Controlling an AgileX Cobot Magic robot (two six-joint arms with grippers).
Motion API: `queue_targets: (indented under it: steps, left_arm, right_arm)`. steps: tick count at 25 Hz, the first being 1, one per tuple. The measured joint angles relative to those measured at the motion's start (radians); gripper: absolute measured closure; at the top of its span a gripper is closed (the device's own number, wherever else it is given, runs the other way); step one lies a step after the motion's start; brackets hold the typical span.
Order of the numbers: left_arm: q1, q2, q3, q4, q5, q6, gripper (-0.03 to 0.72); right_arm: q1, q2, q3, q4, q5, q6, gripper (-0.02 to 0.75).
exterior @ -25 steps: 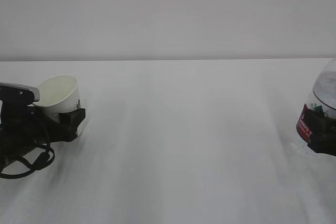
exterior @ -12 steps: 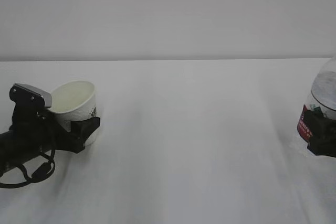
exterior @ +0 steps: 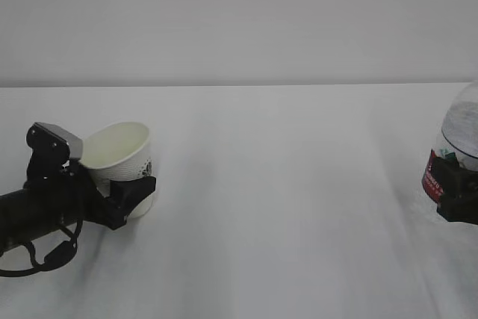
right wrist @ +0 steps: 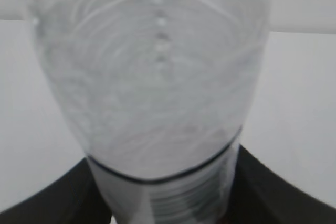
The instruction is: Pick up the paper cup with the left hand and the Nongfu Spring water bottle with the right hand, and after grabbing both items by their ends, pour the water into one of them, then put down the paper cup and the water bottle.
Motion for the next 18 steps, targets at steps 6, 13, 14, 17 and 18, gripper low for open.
queue_targets:
  steps: [6, 13, 14, 17, 18]
  left_arm:
    - [-0.052, 0.0, -0.031, 0.04, 0.0, -0.006, 0.139]
    - [-0.172, 0.002, -0.089, 0.041, 0.002, -0.023, 0.139]
    - [-0.188, 0.002, -0.098, 0.041, 0.002, -0.025, 0.139]
    - [-0.232, 0.002, -0.133, 0.042, 0.002, -0.061, 0.139]
    - [-0.248, 0.002, -0.146, 0.043, 0.002, -0.074, 0.139]
  right_arm:
    - [0.0, 0.0, 0.013, -0.002, 0.0, 0.004, 0.32]
    - [0.0, -0.003, 0.027, -0.002, 0.0, 0.007, 0.32]
    - [0.0, -0.003, 0.027, -0.002, 0.0, 0.007, 0.32]
    - [0.0, -0.004, 0.028, -0.002, 0.0, 0.007, 0.32]
    - [0.0, -0.004, 0.028, -0.002, 0.0, 0.007, 0.32]
